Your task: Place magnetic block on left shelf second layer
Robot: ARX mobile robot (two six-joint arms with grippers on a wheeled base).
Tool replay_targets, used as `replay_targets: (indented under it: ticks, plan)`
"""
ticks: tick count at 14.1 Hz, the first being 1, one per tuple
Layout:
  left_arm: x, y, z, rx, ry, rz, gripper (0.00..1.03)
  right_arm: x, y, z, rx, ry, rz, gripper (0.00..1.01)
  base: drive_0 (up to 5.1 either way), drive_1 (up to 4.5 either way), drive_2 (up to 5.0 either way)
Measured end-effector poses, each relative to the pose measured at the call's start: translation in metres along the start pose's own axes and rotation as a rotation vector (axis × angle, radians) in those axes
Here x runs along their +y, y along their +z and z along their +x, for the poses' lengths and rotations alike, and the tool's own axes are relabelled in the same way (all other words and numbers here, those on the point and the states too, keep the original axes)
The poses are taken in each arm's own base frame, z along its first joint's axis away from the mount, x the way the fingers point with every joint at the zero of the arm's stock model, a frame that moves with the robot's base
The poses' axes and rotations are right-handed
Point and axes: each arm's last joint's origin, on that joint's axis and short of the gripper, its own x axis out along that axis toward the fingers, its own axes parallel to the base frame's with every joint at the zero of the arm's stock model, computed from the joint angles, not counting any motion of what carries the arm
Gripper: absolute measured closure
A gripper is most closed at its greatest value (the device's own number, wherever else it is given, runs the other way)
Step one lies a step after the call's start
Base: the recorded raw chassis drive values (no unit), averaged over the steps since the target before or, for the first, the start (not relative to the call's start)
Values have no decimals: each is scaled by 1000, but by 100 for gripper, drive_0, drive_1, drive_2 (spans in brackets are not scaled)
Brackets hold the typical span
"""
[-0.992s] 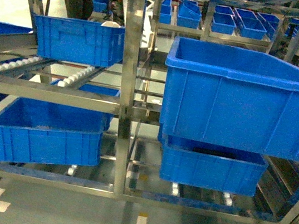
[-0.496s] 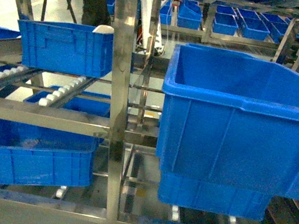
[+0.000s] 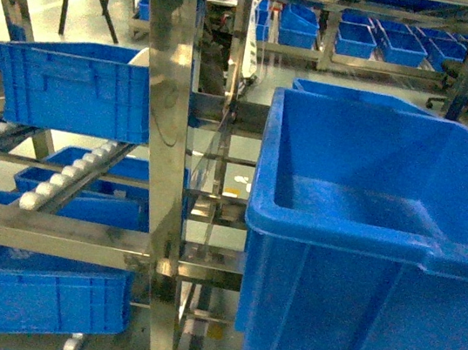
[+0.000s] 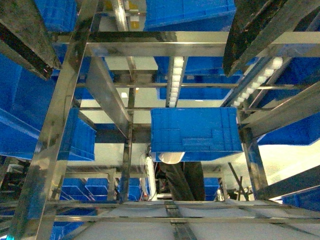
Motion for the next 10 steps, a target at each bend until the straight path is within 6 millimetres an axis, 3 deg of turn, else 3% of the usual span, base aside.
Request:
replay_targets:
  ticks: [5, 7, 8, 10]
  plan:
    - [0, 0, 0, -3, -1, 0, 5, 0, 6, 2, 56, 29, 38, 58, 0, 0, 0]
    - [0, 0, 0, -3, -1, 0, 5, 5, 34, 24, 54, 64, 111, 58, 0, 0, 0]
    - [0, 0, 0, -3, -1, 0, 5, 9, 39, 40, 89, 83, 132, 58, 0, 0, 0]
    - [0, 0, 0, -3, -1, 0, 5, 24, 30, 77, 220, 115, 119, 58, 0, 0, 0]
